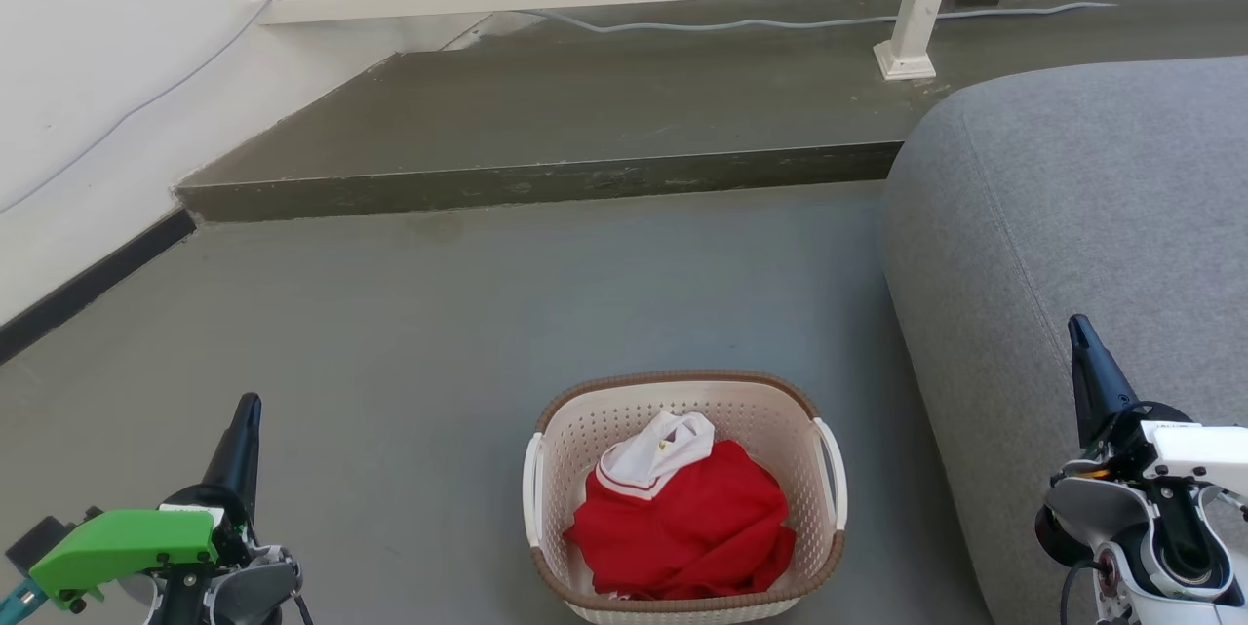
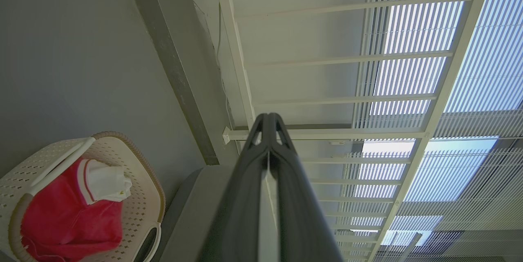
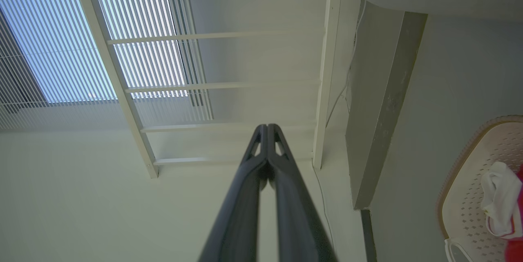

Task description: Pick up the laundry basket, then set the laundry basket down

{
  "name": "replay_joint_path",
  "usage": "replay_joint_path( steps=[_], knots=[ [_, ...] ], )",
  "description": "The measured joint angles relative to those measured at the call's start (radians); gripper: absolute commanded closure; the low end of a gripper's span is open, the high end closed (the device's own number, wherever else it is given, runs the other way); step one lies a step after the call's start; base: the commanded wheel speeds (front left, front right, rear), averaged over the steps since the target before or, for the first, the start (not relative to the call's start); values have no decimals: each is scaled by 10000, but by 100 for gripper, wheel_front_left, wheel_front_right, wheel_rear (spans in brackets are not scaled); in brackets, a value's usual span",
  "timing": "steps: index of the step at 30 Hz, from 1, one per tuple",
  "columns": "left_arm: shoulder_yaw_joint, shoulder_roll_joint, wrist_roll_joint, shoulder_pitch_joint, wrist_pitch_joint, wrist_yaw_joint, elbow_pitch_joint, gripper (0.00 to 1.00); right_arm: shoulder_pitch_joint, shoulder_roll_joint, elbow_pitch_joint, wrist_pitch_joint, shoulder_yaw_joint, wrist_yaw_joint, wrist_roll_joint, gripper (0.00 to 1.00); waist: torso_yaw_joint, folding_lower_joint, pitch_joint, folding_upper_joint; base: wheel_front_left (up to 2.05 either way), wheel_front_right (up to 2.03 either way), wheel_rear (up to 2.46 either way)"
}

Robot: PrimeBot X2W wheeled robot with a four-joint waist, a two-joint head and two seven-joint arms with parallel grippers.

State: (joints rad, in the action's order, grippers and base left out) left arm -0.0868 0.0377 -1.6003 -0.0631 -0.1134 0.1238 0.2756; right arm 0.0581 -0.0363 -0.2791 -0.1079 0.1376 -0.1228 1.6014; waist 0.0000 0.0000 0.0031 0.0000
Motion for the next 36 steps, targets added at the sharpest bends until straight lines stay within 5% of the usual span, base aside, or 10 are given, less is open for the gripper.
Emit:
replay_joint_path(
  steps=[33,34,36],
  knots=[
    [0,-35,2,68,0,-10,155,100,-91,56,-150,4,-2,2,-2,100,0,0,1,0,0,0,0],
    [2,-84,2,142,0,-10,276,0,-199,105,-265,4,-10,2,-2,0,0,0,1,0,0,0,0],
    [10,-201,2,314,2,-13,458,0,-433,194,-456,12,-25,12,-2,0,0,0,2,0,0,0,0]
  ],
)
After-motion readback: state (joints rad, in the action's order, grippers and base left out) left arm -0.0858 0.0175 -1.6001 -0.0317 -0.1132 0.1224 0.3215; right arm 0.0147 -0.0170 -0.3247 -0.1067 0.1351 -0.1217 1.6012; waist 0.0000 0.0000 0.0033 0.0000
